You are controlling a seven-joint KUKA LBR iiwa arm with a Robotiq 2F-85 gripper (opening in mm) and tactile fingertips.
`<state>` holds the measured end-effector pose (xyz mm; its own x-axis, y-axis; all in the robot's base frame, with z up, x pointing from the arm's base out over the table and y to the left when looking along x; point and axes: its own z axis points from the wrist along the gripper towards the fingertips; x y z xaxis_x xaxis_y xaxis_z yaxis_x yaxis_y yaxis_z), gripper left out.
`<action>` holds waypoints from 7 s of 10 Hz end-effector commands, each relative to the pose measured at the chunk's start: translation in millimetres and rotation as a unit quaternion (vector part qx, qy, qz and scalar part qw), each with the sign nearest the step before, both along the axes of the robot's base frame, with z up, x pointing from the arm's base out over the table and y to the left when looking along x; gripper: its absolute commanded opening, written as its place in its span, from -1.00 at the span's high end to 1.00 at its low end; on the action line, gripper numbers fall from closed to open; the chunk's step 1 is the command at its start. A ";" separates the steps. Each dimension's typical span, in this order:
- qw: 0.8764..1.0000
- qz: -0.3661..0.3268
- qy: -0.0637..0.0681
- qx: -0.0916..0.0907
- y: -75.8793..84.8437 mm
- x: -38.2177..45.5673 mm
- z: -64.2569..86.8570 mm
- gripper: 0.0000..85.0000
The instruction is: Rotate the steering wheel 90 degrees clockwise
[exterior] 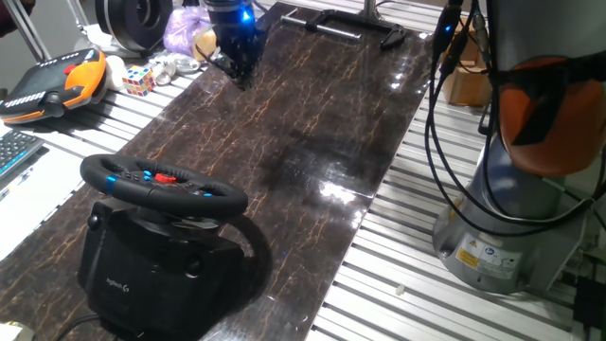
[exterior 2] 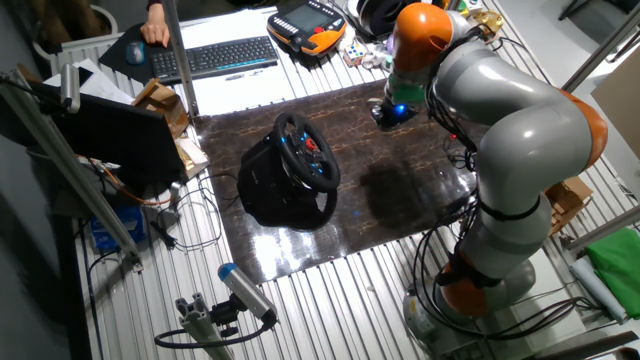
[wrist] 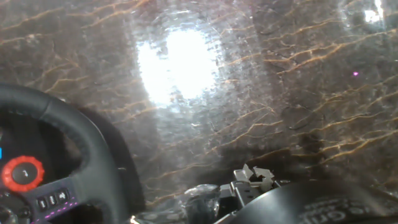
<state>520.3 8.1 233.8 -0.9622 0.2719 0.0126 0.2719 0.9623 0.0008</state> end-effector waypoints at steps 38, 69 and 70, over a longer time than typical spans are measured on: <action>0.968 -0.231 0.049 0.087 48.8 8.7 -8.5 0.98; 0.915 -0.391 0.046 0.088 157.4 13.4 17.1 0.98; 0.908 -0.406 0.054 0.091 157.4 13.4 17.1 0.98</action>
<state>533.5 165.8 251.0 -0.4805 0.8500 0.2162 0.8760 0.4771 0.0711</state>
